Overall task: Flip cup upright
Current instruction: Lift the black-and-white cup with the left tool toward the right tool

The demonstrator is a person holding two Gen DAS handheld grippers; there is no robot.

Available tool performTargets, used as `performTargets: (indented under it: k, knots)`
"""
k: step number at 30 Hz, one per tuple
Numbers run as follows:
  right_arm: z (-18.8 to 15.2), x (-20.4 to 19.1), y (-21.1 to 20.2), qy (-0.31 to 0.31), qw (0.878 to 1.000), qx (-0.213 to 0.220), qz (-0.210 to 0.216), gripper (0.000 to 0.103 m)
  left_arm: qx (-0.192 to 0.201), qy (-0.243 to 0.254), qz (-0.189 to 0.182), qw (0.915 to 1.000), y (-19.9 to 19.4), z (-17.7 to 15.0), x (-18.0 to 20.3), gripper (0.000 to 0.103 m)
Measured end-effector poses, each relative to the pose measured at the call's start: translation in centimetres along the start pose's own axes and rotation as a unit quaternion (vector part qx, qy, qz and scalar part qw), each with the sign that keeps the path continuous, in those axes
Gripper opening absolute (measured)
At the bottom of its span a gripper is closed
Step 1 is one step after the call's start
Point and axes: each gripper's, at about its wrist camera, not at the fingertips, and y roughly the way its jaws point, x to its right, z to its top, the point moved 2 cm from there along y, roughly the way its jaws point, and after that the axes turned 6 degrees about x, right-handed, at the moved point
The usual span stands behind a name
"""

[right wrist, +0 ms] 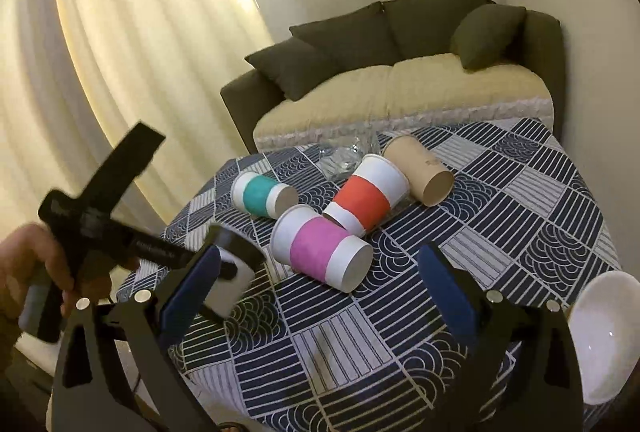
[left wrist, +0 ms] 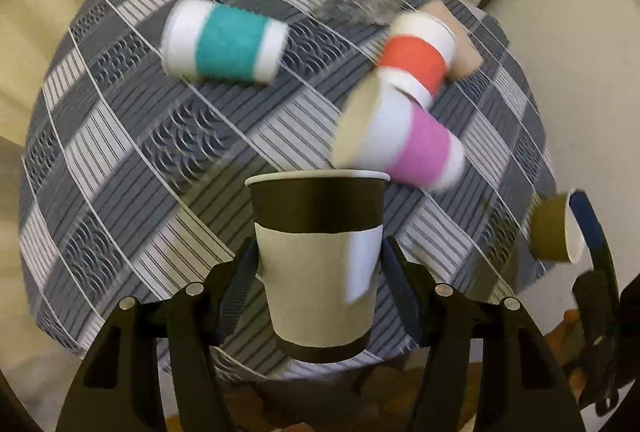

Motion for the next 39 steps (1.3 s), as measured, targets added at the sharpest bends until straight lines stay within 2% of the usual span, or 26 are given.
performTargets:
  k: [5, 9, 13, 17, 23, 25, 27, 29, 35, 38, 39]
  knots:
    - [0.3, 0.3, -1.8, 0.018, 1.000, 0.005, 0.013, 0.098, 0.007, -0.018, -0.022, 0.9996, 0.1, -2.1, 1.1, 0.061]
    - [0.4, 0.4, -3.1, 0.018, 1.000, 0.002, 0.016, 0.098, 0.005, -0.015, -0.016, 0.9997, 0.7, -3.2, 1.7, 0.061]
    - [0.0, 0.7, -3.3, 0.012, 1.000, -0.005, -0.011, 0.098, 0.006, -0.016, -0.007, 0.9998, 1.2, -3.9, 2.2, 0.061]
    - [-0.1, 0.8, -3.1, 0.020, 1.000, -0.019, -0.010, 0.098, 0.002, -0.020, -0.001, 0.9998, 2.1, -4.2, 2.3, 0.062]
    - [-0.4, 1.1, -3.2, 0.015, 0.999, -0.014, -0.026, 0.098, 0.005, -0.028, 0.006, 0.9996, 2.6, -4.3, 2.4, 0.063]
    - [-0.2, 1.1, -3.5, 0.020, 1.000, -0.008, -0.018, 0.098, 0.007, -0.027, 0.007, 0.9996, 2.4, -4.2, 2.4, 0.068]
    - [-0.1, 1.1, -3.4, 0.023, 1.000, -0.011, -0.013, 0.098, 0.010, -0.029, 0.011, 0.9995, 2.2, -4.1, 2.2, 0.078]
    - [-0.1, 1.0, -3.4, 0.019, 1.000, -0.006, -0.018, 0.098, 0.014, -0.030, 0.012, 0.9994, 1.9, -4.0, 2.1, 0.079]
    - [0.0, 1.0, -3.0, 0.028, 0.999, -0.014, -0.016, 0.098, 0.046, -0.024, -0.001, 0.9986, -0.4, -3.9, 1.7, 0.079]
    - [-0.1, 0.7, -2.5, 0.033, 0.999, -0.023, -0.004, 0.098, 0.076, -0.028, -0.027, 0.9963, -2.3, -4.6, 0.8, 0.079]
    - [-0.3, 0.5, -2.1, 0.035, 0.999, -0.038, -0.004, 0.098, 0.084, -0.032, -0.040, 0.9951, -2.8, -5.0, 0.3, 0.079]
